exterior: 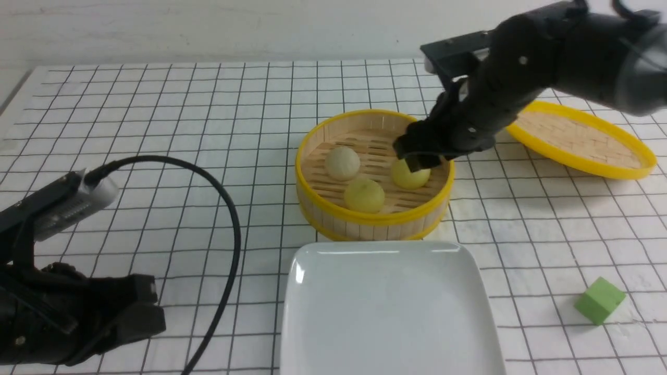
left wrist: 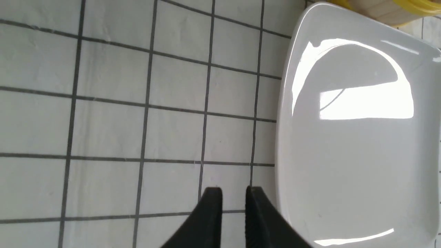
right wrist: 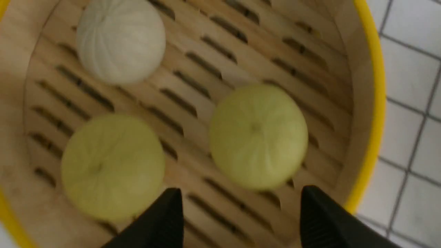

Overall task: Put the steamed buns into the plate on the white-black tablecloth.
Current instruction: 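Reach toward a bun in the bamboo steamer with the right gripper, then move the steamed bun from the bamboo steamer onto the white plate with the right gripper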

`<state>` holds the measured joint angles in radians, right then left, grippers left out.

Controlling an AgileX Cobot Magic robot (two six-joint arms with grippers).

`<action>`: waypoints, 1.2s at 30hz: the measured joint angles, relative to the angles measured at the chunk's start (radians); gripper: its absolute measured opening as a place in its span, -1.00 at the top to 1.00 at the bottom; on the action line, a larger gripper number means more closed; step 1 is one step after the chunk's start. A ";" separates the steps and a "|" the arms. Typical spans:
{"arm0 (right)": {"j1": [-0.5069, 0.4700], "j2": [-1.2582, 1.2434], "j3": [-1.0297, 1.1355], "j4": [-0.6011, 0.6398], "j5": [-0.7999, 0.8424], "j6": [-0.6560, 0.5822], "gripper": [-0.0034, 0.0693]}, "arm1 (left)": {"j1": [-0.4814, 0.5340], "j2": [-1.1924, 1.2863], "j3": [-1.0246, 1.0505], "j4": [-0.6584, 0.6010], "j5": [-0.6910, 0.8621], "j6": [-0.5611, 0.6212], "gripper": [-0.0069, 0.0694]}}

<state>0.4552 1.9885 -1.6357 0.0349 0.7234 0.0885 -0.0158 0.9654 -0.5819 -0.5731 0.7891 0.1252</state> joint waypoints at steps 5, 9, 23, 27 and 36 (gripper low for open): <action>0.000 0.123 -0.070 -0.051 -0.033 0.000 -0.20 | 0.000 0.000 0.000 0.000 0.000 0.000 0.36; 0.003 0.135 -0.096 -0.082 -0.003 -0.001 0.58 | 0.000 0.000 0.000 0.000 0.000 0.000 0.33; 0.164 -0.395 0.445 0.102 0.066 -0.001 0.87 | 0.000 0.000 0.000 0.000 0.001 0.000 0.30; 0.207 -0.370 0.625 0.110 -0.094 -0.001 0.80 | 0.000 0.001 0.000 0.001 0.000 0.000 0.28; 0.210 -0.398 0.580 0.067 0.013 -0.021 -0.01 | 0.000 0.019 -0.062 0.010 0.123 0.046 0.30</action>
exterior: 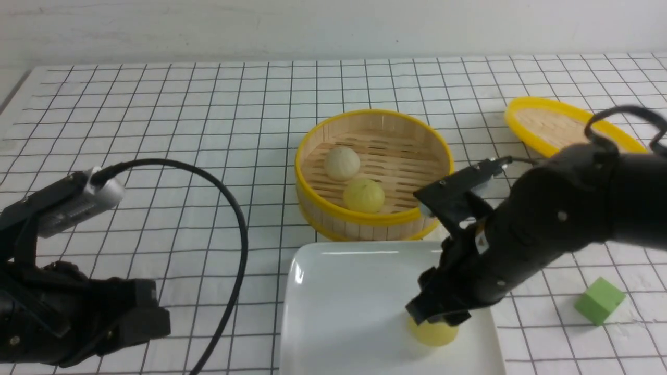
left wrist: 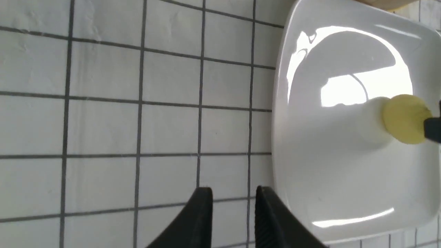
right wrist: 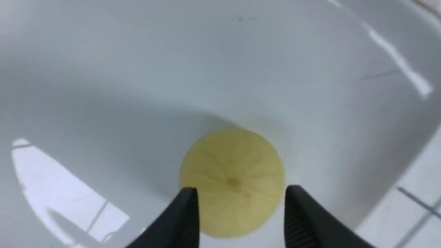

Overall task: Put the steamed buns into the plate on the white-black tablecloth.
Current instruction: 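Move the steamed bun from the bamboo steamer onto the white plate with the right gripper, then reach into the bamboo steamer and grasp a bun with the left gripper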

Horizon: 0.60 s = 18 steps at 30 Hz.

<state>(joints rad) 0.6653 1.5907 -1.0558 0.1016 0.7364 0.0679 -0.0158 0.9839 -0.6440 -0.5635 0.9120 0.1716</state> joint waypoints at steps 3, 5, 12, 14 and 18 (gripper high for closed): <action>-0.005 -0.130 -0.059 -0.061 0.154 -0.006 0.47 | 0.000 0.054 -0.083 0.002 0.117 -0.003 0.50; -0.011 -0.182 -0.061 -0.076 0.201 0.001 0.71 | 0.000 0.070 -0.108 0.003 0.128 0.001 0.58; -0.029 -0.542 0.182 -0.117 0.296 0.100 0.95 | -0.125 0.275 -0.299 0.029 0.128 0.016 0.81; -0.029 -0.570 0.217 -0.117 0.289 0.102 0.95 | -0.166 0.314 -0.335 0.036 0.114 -0.002 0.81; -0.029 -0.646 0.316 -0.115 0.284 0.120 0.95 | -0.331 0.467 -0.496 0.124 0.033 -0.122 0.63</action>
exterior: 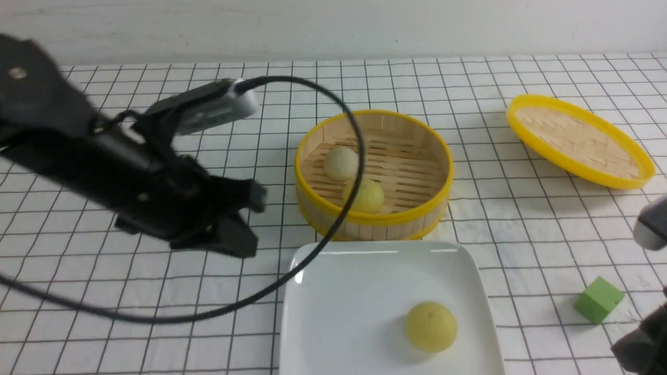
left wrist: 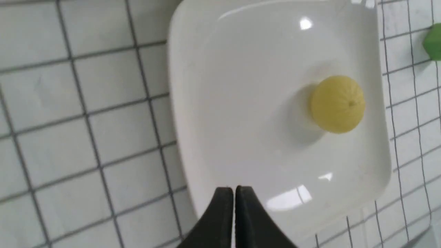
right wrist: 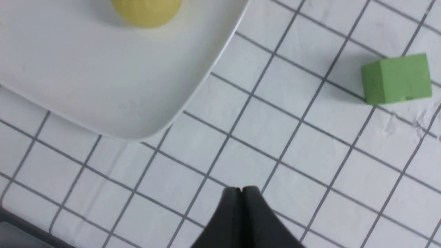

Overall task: Put the steamed buns into the plate on the white-black tablecloth.
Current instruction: 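Reach into the bamboo steamer and grasp a bun with the left gripper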

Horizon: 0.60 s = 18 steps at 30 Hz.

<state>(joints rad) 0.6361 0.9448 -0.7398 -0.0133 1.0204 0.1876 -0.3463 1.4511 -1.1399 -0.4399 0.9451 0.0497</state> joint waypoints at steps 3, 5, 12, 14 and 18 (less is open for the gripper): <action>0.000 -0.014 0.031 0.002 -0.011 0.032 0.94 | -0.083 0.135 -0.145 0.103 -0.025 -0.124 0.38; 0.000 -0.015 0.040 0.003 -0.023 0.040 0.94 | -0.121 0.216 -0.228 0.155 -0.026 -0.183 0.19; 0.000 -0.015 0.041 0.004 -0.093 0.049 0.93 | -0.203 0.490 -0.574 0.305 -0.011 -0.248 -0.28; 0.000 -0.015 0.041 0.004 -0.107 0.049 0.92 | -0.211 0.567 -0.660 0.345 -0.007 -0.250 -0.30; 0.000 -0.015 0.041 0.004 -0.128 0.049 0.92 | -0.213 0.650 -0.754 0.370 -0.007 -0.250 -0.30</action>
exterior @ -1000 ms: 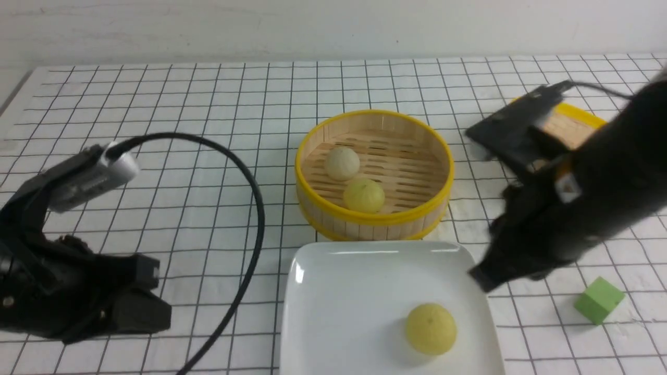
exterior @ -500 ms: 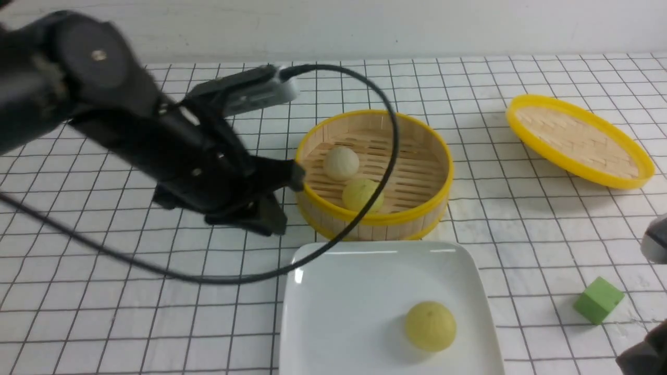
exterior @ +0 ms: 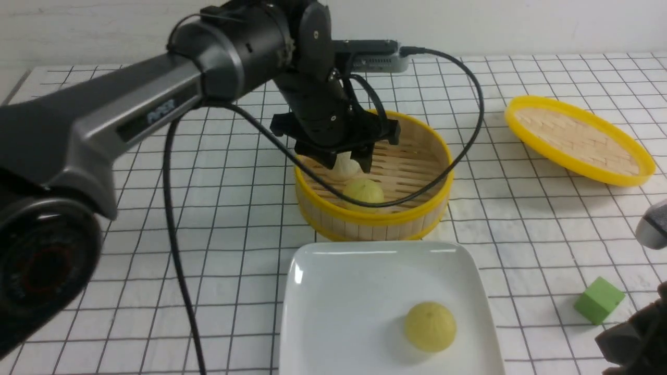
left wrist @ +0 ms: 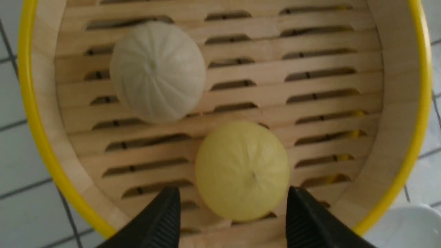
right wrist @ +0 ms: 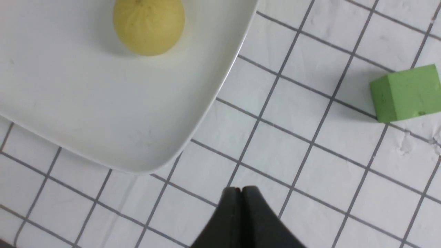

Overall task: Put the steamed buns into the plate on the white-black tablecloth.
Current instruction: 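Reach into the bamboo steamer and grasp a bun with the left gripper, then carry the bun from the bamboo steamer to the plate with the left gripper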

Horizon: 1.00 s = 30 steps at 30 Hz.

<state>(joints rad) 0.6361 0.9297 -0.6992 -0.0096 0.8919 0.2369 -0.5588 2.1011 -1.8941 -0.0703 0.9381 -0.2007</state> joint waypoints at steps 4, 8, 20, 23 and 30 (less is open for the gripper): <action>0.000 0.000 0.000 -0.001 -0.011 0.000 0.91 | 0.000 0.074 -0.047 0.000 -0.001 0.000 -0.26; 0.000 0.000 0.000 -0.003 -0.018 0.001 0.90 | -0.001 0.120 -0.052 -0.019 -0.008 -0.001 -0.11; 0.000 0.000 0.000 -0.003 -0.025 0.001 0.87 | -0.003 0.051 -0.214 0.005 0.181 -0.035 0.76; 0.000 0.000 0.000 -0.003 -0.026 0.001 0.86 | -0.003 -0.074 -0.284 0.070 0.272 -0.035 0.76; 0.000 0.000 0.001 -0.004 -0.028 0.001 0.84 | -0.003 -0.275 -0.029 -0.010 0.299 -0.034 0.76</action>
<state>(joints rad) 0.6361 0.9297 -0.6980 -0.0134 0.8639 0.2377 -0.5619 1.8258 -1.9231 -0.0805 1.2376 -0.2344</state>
